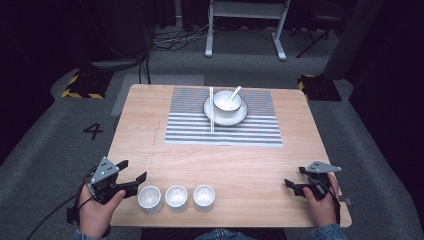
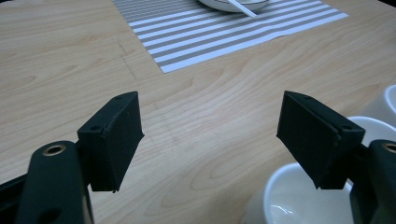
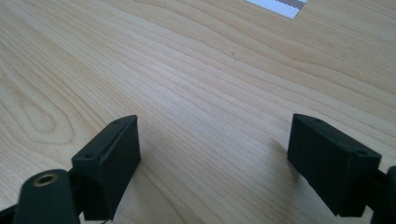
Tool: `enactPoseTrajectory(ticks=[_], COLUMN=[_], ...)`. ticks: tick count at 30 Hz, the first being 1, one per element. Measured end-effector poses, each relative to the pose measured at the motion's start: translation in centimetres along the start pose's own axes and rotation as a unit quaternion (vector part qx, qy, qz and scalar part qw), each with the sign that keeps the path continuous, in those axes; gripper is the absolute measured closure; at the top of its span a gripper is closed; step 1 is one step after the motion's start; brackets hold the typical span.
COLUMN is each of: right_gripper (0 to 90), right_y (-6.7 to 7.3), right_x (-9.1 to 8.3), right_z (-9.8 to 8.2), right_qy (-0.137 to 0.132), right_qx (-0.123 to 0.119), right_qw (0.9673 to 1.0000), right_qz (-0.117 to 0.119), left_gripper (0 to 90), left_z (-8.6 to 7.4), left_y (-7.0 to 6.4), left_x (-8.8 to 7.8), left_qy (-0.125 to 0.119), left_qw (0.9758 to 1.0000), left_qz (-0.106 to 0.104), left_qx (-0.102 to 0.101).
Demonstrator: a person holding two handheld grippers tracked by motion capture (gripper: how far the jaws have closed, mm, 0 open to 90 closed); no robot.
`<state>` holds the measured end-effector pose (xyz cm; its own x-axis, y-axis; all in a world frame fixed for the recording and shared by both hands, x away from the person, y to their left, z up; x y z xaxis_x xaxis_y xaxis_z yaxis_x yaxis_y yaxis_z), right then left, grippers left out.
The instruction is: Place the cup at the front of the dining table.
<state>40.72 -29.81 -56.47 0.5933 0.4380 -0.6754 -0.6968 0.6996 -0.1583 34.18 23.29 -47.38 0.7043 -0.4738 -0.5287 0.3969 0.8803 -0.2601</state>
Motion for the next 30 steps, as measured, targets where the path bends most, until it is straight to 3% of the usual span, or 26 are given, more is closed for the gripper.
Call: enactPoseTrajectory(ticks=[8, 11, 16, 22, 30], right_gripper=[17.3, 17.2, 17.3, 17.2, 17.2], right_y=[0.0, 0.0, 0.0, 0.0, 0.0], right_x=[0.0, 0.0, 0.0, 0.0, 0.0], right_z=[0.0, 0.0, 0.0, 0.0, 0.0], right_qy=[0.000, 0.000, 0.000, 0.000, 0.000], right_qx=[0.000, 0.000, 0.000, 0.000, 0.000], right_qw=[1.0000, 1.0000, 1.0000, 1.0000, 1.0000], right_qz=[0.000, 0.000, 0.000, 0.000, 0.000], left_gripper=[19.5, 17.9, 16.4, 16.3, 16.0], left_z=[-1.8, -2.5, -3.1, -4.2, -5.6], left_y=[-1.4, -2.0, -2.6, -3.6, -3.9], left_x=[-1.1, -1.3, -1.2, -0.6, 0.5], left_qy=[0.008, 0.020, 0.033, 0.060, 0.095], left_qw=[0.9999, 0.9995, 0.9989, 0.9970, 0.9937], left_qz=[-0.014, -0.024, -0.031, -0.043, -0.044], left_qx=[0.006, 0.002, 0.012, 0.025, 0.041])
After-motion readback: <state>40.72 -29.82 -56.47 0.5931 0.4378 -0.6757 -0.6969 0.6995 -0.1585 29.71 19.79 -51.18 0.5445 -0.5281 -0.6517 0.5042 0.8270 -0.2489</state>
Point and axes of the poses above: each handheld gripper's, and its own axes: x roughly forward along the jaws, z roughly out of its top, y roughly to its left, the point moved 9 cm from there along x, roughly forward along the jaws, and after that the axes turned 12 degrees about -x, right-handed, at the moved point
